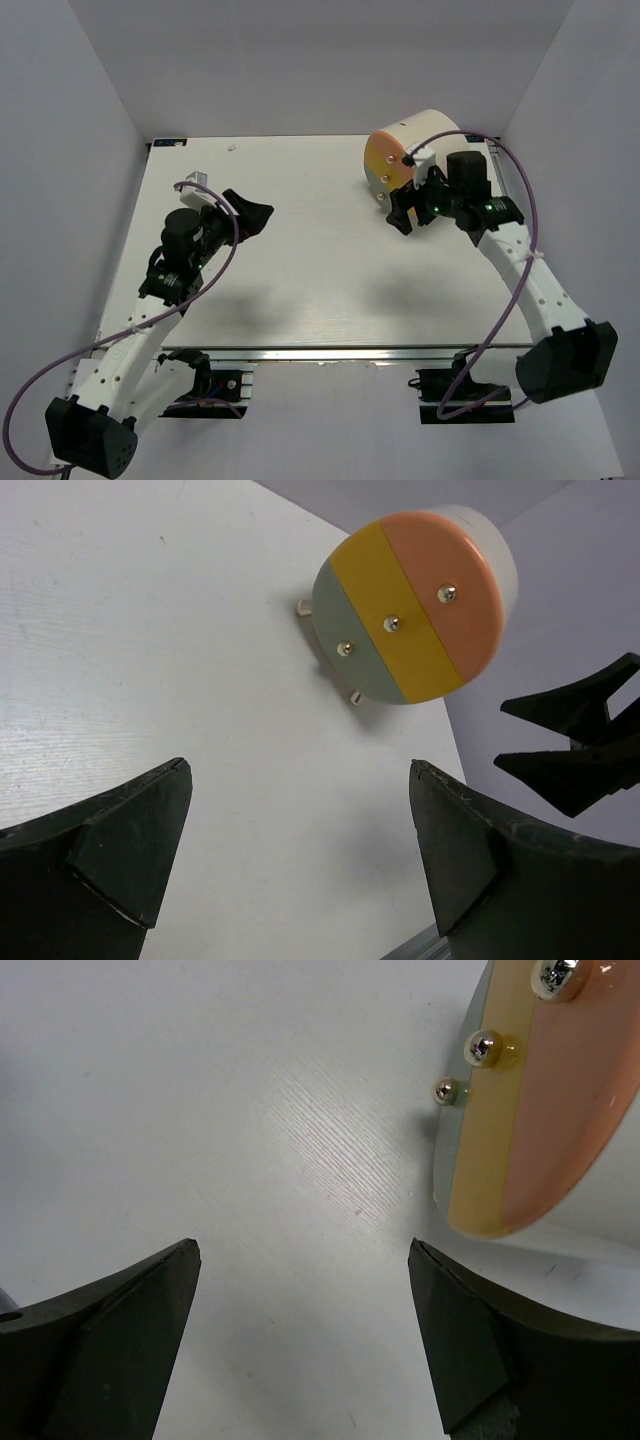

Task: Organize the makeup

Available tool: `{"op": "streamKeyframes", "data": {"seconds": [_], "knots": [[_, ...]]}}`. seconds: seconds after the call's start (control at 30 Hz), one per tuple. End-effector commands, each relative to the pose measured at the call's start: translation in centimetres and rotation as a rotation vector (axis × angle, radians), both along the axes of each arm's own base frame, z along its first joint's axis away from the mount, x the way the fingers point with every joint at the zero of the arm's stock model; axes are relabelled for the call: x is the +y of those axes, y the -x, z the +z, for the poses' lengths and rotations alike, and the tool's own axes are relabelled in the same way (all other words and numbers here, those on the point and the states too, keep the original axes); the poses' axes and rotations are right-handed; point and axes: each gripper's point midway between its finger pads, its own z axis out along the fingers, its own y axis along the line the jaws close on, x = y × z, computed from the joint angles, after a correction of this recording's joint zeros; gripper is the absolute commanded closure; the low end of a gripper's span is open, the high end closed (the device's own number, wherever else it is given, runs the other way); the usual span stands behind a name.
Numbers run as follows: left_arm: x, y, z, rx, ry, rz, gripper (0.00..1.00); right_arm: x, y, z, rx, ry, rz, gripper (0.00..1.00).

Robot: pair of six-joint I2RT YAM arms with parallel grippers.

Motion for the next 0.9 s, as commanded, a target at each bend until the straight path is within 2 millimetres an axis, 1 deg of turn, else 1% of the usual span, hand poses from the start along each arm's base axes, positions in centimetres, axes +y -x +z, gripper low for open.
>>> {"op": "streamKeyframes", "data": {"seconds": [0.0,0.07,0.1,0.13,0.23,0.27,0.3,0.33,0.37,0.4,0.53,0.67,0.77,0.83,0.87], "knots": [[0.5,0.8,2.5,-0.111,-0.003,-0.005,0.02,0.3,2.6,2.0,-0.035,-0.096,0.022,0.11],[0.8,1.0,3.0,-0.143,-0.011,0.004,0.02,-0.3,3.2,1.9,-0.048,-0.105,0.005,0.11],[1.2,1.2,3.4,-0.161,-0.014,0.022,0.02,-1.1,3.7,1.6,-0.063,-0.098,-0.021,0.11],[1.3,1.3,3.5,-0.17,-0.02,0.028,0.02,-1.4,3.7,1.7,-0.084,-0.1,-0.036,0.11],[1.7,1.6,3.5,-0.179,-0.015,0.044,0.02,-3.0,4.3,1.4,-0.141,-0.085,-0.117,0.11],[1.7,1.7,3.4,-0.177,-0.016,0.04,0.02,-3.4,4.4,2.5,-0.187,-0.107,-0.147,0.11],[1.6,1.8,3.2,-0.173,-0.013,0.035,0.02,-4.0,4.3,2.6,-0.206,-0.1,-0.185,0.1],[1.3,1.9,3.1,-0.165,-0.012,0.018,0.02,-4.3,4.4,2.1,-0.205,-0.099,-0.203,0.11],[1.1,1.9,2.9,-0.155,-0.008,0.009,0.02,-4.6,4.6,2.4,-0.214,-0.116,-0.228,0.11],[1.0,1.7,2.5,-0.14,-0.007,0.003,0.02,-5.2,4.4,2.3,-0.214,-0.114,-0.272,0.11],[0.2,1.9,2.2,-0.115,0.014,-0.035,0.02,-5.9,4.7,1.0,-0.156,-0.105,-0.336,0.11],[0.2,2.0,2.3,-0.117,0.019,-0.037,0.02,-7.0,4.8,-0.6,-0.129,-0.072,-0.399,0.11],[0.3,2.1,2.6,-0.127,0.019,-0.035,0.02,-7.5,4.7,-0.7,-0.15,-0.065,-0.423,0.11],[0.4,2.2,2.3,-0.119,0.015,-0.032,0.02,-7.7,4.6,-0.7,-0.149,-0.064,-0.435,0.11],[0.4,2.3,2.3,-0.12,0.013,-0.032,0.02,-8.1,4.4,-0.7,-0.158,-0.055,-0.462,0.11]]}}
